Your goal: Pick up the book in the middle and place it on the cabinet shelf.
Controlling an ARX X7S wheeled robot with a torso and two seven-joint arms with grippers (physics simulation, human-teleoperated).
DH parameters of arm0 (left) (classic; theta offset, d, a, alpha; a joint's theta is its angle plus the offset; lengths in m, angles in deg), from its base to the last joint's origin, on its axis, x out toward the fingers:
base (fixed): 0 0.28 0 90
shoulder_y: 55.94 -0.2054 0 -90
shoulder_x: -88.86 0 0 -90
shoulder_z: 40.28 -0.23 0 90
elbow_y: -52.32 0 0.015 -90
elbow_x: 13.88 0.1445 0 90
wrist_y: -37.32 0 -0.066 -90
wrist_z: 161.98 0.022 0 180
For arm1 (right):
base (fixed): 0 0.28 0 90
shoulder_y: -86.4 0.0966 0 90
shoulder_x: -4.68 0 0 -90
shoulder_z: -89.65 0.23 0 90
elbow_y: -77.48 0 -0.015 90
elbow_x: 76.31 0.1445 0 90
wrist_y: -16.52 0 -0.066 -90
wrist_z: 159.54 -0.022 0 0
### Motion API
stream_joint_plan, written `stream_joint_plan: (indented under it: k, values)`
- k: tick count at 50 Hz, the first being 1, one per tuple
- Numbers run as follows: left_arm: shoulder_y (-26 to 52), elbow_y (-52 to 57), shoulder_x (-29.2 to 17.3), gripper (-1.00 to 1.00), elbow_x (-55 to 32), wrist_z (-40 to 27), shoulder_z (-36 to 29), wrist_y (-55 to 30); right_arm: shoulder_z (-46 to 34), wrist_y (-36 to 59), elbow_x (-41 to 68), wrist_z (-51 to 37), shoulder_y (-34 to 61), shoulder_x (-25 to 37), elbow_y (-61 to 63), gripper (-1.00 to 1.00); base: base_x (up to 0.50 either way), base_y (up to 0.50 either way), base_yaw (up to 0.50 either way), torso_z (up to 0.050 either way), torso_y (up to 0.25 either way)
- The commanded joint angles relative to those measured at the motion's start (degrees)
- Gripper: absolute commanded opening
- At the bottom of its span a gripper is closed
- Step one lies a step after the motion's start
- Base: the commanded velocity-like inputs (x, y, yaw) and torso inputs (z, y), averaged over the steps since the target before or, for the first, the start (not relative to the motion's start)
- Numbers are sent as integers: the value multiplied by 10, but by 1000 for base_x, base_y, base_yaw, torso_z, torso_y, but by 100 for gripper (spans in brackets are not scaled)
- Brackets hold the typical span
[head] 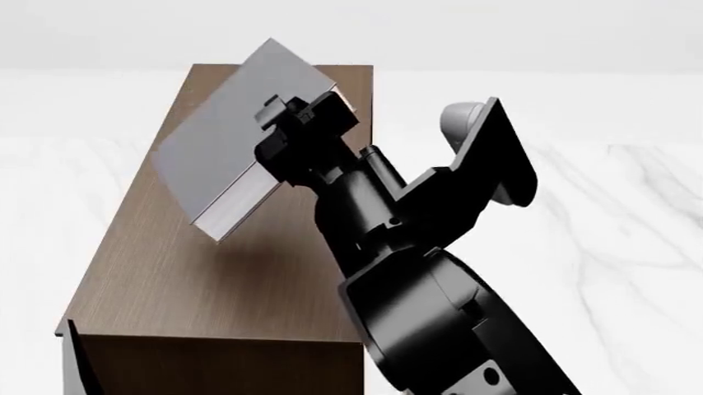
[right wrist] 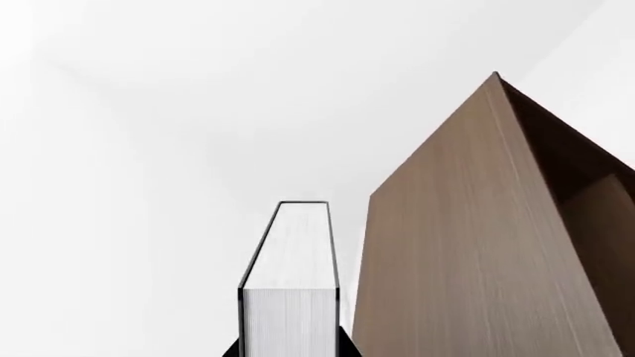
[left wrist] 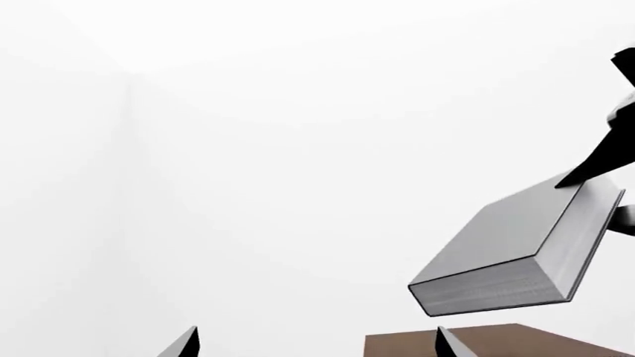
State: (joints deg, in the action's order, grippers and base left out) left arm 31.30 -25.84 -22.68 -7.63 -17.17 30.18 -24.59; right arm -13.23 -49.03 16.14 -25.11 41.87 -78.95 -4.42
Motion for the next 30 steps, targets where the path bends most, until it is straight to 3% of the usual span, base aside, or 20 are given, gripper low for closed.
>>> stream_joint_plan:
  k: [1,30]
  values:
    - [1,0,9,100,5,10,13,4,1,-3,0,27,1,-9,15,-100,0,0,0,0,0]
    - [3,-3,7,100,3,7,9,4,-39,-5,15,36,-23,-4,31,-100,0,0,0,0,1]
